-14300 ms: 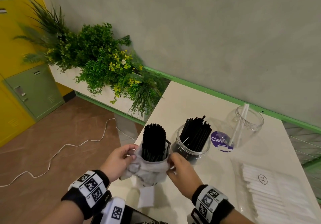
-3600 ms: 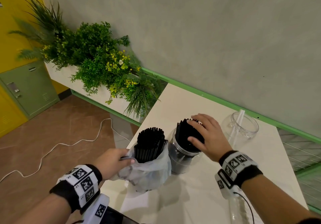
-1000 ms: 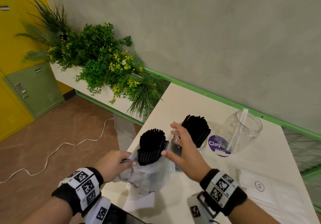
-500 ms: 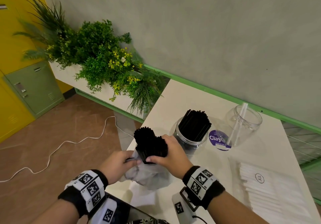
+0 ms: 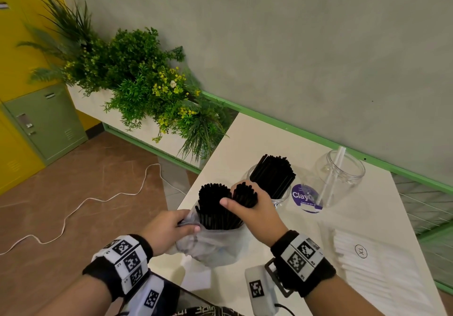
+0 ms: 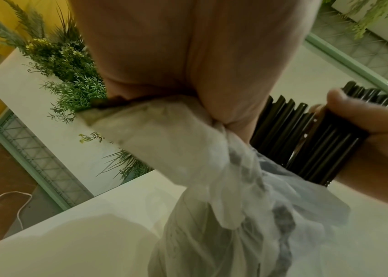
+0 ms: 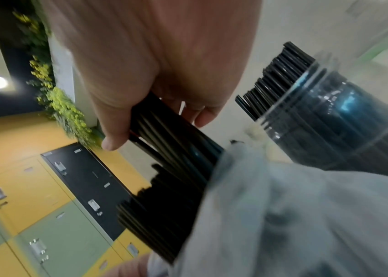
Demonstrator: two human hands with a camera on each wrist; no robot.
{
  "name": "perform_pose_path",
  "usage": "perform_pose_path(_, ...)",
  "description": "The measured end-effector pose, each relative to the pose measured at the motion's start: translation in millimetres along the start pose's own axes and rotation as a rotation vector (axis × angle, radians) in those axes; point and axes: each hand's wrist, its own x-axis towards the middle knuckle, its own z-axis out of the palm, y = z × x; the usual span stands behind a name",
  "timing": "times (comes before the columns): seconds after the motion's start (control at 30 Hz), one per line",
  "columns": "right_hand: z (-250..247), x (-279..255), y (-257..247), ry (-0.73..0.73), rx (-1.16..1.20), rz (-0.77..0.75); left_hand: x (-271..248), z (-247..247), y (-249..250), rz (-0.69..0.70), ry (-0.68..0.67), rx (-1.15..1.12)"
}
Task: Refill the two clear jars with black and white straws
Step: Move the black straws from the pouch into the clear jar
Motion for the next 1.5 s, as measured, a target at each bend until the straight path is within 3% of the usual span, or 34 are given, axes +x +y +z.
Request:
perform_pose_path(0.3,-24.0,18.8,-66.6,0.176,0.348,-0.081,2.9,1.1,2.0,-0.011,0.013,0.052)
perform_pose_path(0.47,-38.1,28.3,-88.6,0.144,0.340,-0.145,2.6,2.1,3.2,-0.008,0.023,0.082)
perform_pose_path(0.67,-50.5,32.8,-104.4,0.222,0.316,-0.242,5.2,4.0,4.3,-0.003,0.047,0.119)
perform_pose_path(1.03,-68.1,31.0,-98.2,0.299,0.203,-0.284,5.6,2.3,8.9,0.016,0.037,0.065)
perform_pose_path(1.37,-117.8,36.3,-94.8,0.582,0.258,-0.322,7.8,0.5,8.4,0.013,0.048,0.128)
perform_pose_path(1.5,-113.4,44.3,-91.0,0.677,0.195,-0.383,10.0,1.5,7.0,0.011,0.045,0.136)
